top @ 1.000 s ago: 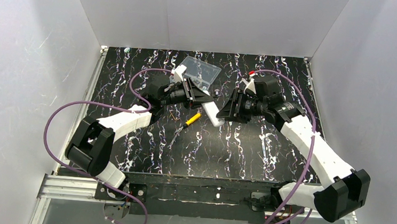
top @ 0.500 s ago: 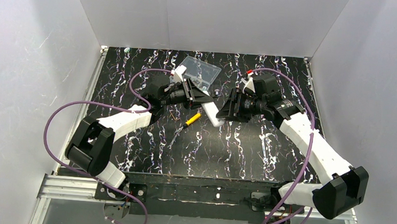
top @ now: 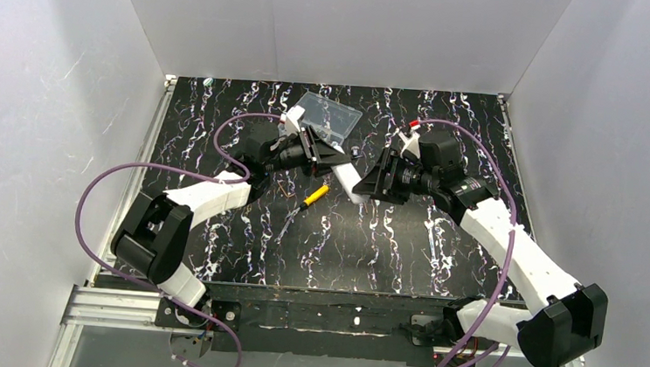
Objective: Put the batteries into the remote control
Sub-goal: Load the battery cover into the remote control.
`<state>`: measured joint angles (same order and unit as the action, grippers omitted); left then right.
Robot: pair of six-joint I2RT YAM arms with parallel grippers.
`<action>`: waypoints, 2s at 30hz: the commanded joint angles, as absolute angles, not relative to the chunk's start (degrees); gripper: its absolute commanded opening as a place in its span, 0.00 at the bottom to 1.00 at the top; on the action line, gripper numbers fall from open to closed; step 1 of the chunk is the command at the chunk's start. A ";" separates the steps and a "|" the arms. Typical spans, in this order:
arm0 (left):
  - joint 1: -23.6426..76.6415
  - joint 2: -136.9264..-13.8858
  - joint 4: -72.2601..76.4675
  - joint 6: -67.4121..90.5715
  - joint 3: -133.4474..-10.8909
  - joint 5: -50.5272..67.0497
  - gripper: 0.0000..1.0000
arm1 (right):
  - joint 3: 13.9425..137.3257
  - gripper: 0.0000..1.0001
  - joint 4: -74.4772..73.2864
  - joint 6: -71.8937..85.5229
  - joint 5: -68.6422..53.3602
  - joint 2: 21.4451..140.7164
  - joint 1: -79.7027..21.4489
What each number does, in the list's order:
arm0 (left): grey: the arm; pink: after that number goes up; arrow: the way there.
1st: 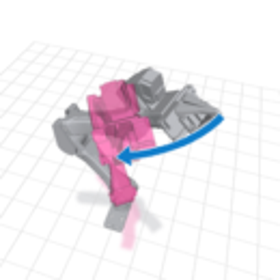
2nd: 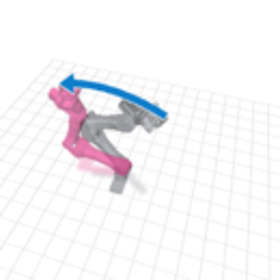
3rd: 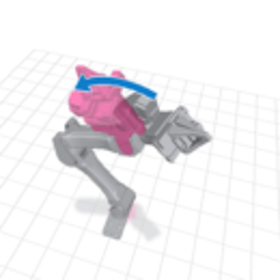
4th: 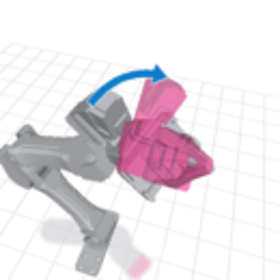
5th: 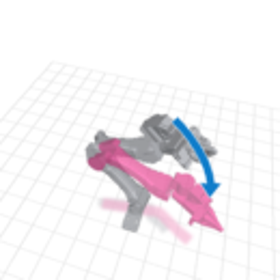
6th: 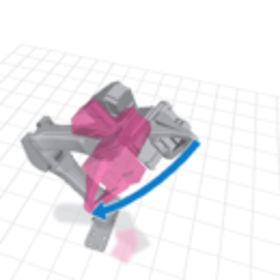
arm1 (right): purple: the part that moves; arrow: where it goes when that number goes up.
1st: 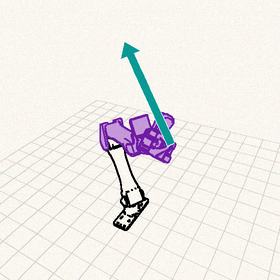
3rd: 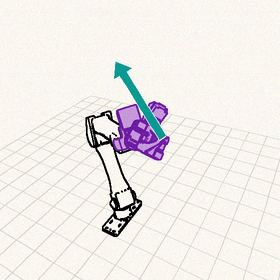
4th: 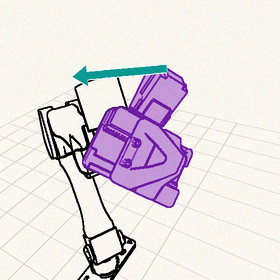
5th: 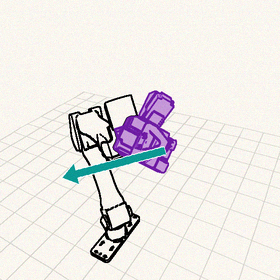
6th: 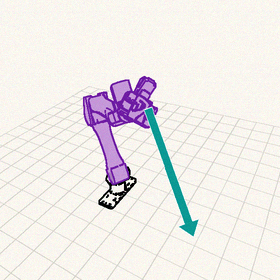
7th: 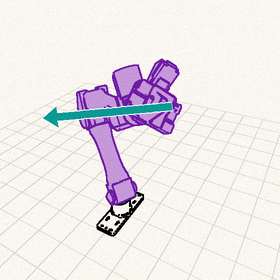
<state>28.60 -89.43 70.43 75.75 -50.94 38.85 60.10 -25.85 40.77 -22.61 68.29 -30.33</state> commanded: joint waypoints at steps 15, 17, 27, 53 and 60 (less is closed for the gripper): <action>27.95 -86.31 78.90 78.39 -55.87 38.82 0.00 | 54.87 0.17 -11.08 46.21 -22.50 63.26 -28.28; 27.91 -86.36 79.41 78.48 -56.18 38.64 0.00 | 54.24 0.17 -9.60 47.12 -23.36 63.39 -27.92; 27.68 -86.27 80.76 78.75 -57.31 37.43 0.00 | 48.80 0.63 4.38 56.40 -25.75 61.99 -27.01; 27.60 -84.69 79.76 76.99 -56.24 36.15 0.00 | 42.90 0.63 24.67 69.32 -31.26 64.62 -25.49; 27.60 -85.08 80.33 77.09 -56.84 35.68 0.00 | 42.87 0.52 25.84 69.82 -32.88 65.42 -25.44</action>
